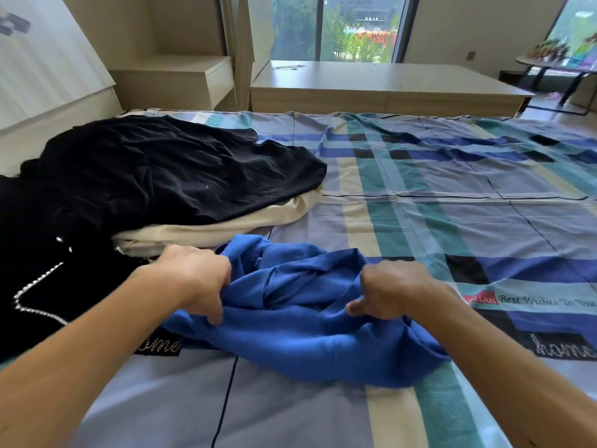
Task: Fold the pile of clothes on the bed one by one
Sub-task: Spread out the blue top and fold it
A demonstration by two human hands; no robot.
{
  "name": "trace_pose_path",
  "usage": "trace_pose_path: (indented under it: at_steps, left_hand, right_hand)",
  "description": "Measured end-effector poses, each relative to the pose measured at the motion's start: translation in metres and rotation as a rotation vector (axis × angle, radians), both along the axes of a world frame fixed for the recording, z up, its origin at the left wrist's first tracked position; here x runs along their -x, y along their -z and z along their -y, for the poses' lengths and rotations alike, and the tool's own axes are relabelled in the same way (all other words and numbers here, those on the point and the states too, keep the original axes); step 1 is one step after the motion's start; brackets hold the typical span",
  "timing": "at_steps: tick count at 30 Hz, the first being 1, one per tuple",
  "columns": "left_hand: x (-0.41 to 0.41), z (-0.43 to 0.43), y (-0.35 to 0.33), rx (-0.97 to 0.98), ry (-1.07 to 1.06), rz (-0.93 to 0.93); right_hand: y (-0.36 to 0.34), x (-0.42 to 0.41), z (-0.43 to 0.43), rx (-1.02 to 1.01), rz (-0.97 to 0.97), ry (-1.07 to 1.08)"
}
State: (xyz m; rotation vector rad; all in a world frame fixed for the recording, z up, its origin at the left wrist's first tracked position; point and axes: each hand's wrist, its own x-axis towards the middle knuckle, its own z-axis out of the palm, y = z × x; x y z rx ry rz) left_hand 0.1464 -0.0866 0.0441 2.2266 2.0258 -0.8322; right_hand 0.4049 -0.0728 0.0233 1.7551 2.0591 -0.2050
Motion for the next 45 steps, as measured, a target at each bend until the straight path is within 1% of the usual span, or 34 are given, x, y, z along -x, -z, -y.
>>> trace_pose_path:
  at_steps: [1,3,5,7,9,11,13,15,17,19,21,23,26,29,30,32,34,35,36,37,38,40,41,42,45]
  left_hand:
    - [-0.007,0.003,0.005,-0.081,0.010,0.030]
    - [-0.026,0.009,0.020,-0.264,0.017,0.217]
    - [-0.043,0.011,0.038,-0.372,0.029,0.399]
    - [-0.049,0.006,0.055,-0.413,0.035,0.503]
    - [-0.048,-0.002,0.061,-0.479,-0.011,0.639]
    - [-0.044,-0.009,0.055,-0.621,-0.031,0.809]
    - [-0.040,-0.012,0.038,-0.776,0.004,0.987]
    - [-0.033,-0.012,0.019,-0.917,0.055,1.105]
    - [-0.024,-0.011,0.002,-1.041,0.071,1.116]
    - [-0.013,-0.013,-0.010,-1.144,0.038,1.100]
    - [0.002,-0.017,-0.016,-1.199,-0.058,1.090]
    - [0.015,-0.020,-0.020,-1.205,-0.153,1.109]
    - [0.020,-0.027,-0.029,-1.171,-0.214,1.137]
    - [0.010,-0.036,-0.049,-1.092,-0.131,1.181]
    - [0.006,-0.040,-0.057,-1.025,-0.110,1.204]
    - [-0.003,-0.045,-0.076,-0.773,-0.054,1.246]
    - [-0.018,-0.049,-0.094,-0.476,0.072,1.261]
    - [-0.029,-0.052,-0.106,-0.398,0.150,1.281]
    - [-0.040,-0.055,-0.116,-0.386,0.217,1.312]
    - [-0.050,-0.059,-0.128,-0.446,0.275,1.346]
    - [-0.058,-0.064,-0.142,-0.562,0.317,1.362]
    - [-0.064,-0.072,-0.175,-0.807,0.375,1.312]
    - [-0.062,-0.076,-0.191,-0.876,0.390,1.259]
    - [-0.059,-0.079,-0.207,-0.908,0.397,1.201]
    - [-0.047,-0.079,-0.249,-0.879,0.396,1.038]
  right_hand:
    - [0.001,0.002,-0.001,-0.081,-0.073,0.020]
    - [0.007,0.005,-0.005,-0.228,-0.214,0.023]
    - [0.021,0.004,-0.011,-0.284,-0.250,-0.001]
    - [0.034,0.001,-0.017,-0.253,-0.268,0.056]
    - [0.046,-0.005,-0.023,-0.181,-0.387,0.195]
    - [0.053,-0.008,-0.027,-0.120,-0.507,0.294]
    - [0.057,-0.008,-0.031,-0.131,-0.514,0.331]
    - [0.054,-0.004,-0.034,-0.159,-0.491,0.336]
    - [0.047,-0.004,-0.039,-0.186,-0.539,0.322]
    - [0.036,-0.008,-0.043,-0.223,-0.633,0.332]
    - [0.025,-0.021,-0.046,-0.290,-0.744,0.355]
    - [0.012,-0.037,-0.051,-0.376,-0.822,0.395]
    - [-0.019,-0.051,-0.060,-0.471,-0.979,0.371]
    - [-0.071,-0.041,-0.066,-0.461,-1.239,0.266]
    - [-0.092,-0.035,-0.068,-0.464,-1.307,0.235]
    - [-0.134,-0.021,-0.069,-0.456,-1.392,0.152]
    - [-0.169,-0.003,-0.068,-0.447,-1.396,0.048]
    - [-0.185,0.006,-0.067,-0.460,-1.373,-0.011]
    - [-0.197,0.016,-0.066,-0.473,-1.351,-0.069]
    - [-0.210,0.024,-0.065,-0.502,-1.319,-0.128]
    - [-0.221,0.030,-0.064,-0.547,-1.281,-0.182]
    - [-0.240,0.029,-0.067,-0.652,-1.220,-0.228]
    - [-0.247,0.023,-0.069,-0.685,-1.195,-0.220]
    - [-0.254,0.016,-0.071,-0.706,-1.172,-0.207]
    - [-0.270,-0.004,-0.069,-0.726,-1.048,-0.155]
